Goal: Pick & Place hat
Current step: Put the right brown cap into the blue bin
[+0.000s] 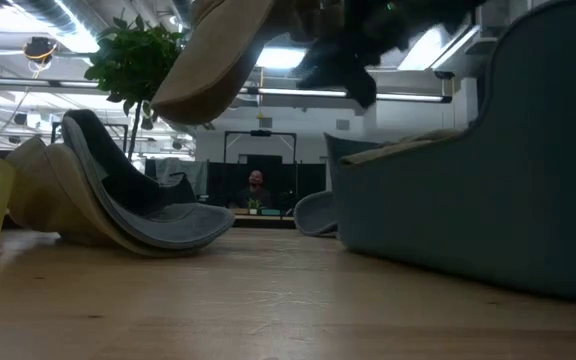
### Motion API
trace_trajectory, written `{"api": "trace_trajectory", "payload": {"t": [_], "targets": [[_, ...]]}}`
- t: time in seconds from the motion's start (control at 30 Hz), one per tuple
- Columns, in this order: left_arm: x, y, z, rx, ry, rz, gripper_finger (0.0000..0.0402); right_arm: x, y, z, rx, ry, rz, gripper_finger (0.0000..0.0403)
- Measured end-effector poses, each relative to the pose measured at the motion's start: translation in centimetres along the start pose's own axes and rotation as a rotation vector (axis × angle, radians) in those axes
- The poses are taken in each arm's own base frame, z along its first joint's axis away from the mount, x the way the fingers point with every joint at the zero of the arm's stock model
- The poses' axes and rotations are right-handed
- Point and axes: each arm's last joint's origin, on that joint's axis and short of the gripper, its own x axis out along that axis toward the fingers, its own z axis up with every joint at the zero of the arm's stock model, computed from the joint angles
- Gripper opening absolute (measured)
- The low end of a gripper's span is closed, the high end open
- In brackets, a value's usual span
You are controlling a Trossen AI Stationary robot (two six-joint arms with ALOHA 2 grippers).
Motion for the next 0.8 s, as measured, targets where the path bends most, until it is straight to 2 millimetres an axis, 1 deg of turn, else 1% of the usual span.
{"api": "trace_trajectory", "payload": {"t": [0.1, 0.2, 0.27, 0.37, 0.43, 0.5, 0.63, 0.73, 0.8], "targets": [[0.0, 0.0, 0.4, -0.019, -0.043, -0.003, 0.0008, -1.1, 0.6, 2.4, -0.008, 0.081, 0.052, 0.0117], [0.0, 0.0, 0.8, -0.034, -0.079, -0.005, 0.0008, -2.8, 1.6, 4.4, -0.044, 0.18, 0.039, 0.0117], [-0.1, 0.0, 0.9, -0.045, -0.094, 0.005, 0.0008, -4.1, 2.9, 5.5, -0.085, 0.215, 0.049, 0.0117], [-0.1, 0.3, 0.9, -0.083, -0.094, 0.099, 0.0008, -5.9, 5.5, 6.8, -0.169, 0.21, 0.069, 0.0117], [-0.1, 0.6, 0.8, -0.093, -0.099, 0.205, 0.0008, -6.8, 7.2, 7.0, -0.246, 0.168, 0.041, 0.0117], [-0.2, 0.9, 0.8, -0.092, -0.106, 0.308, 0.0008, -7.3, 8.7, 6.7, -0.331, 0.132, 0.0, 0.0117], [-0.4, 1.6, 0.9, -0.074, -0.109, 0.479, 0.0007, -7.9, 10.8, 5.6, -0.485, 0.083, -0.114, 0.0117], [-0.4, 2.3, 0.9, -0.088, -0.11, 0.547, 0.0008, -7.9, 12.0, 5.2, -0.569, 0.019, -0.21, 0.0117], [-0.3, 2.8, 1.0, -0.101, -0.116, 0.574, 0.0008, -7.4, 12.7, 5.0, -0.618, -0.018, -0.235, 0.0117]]}}
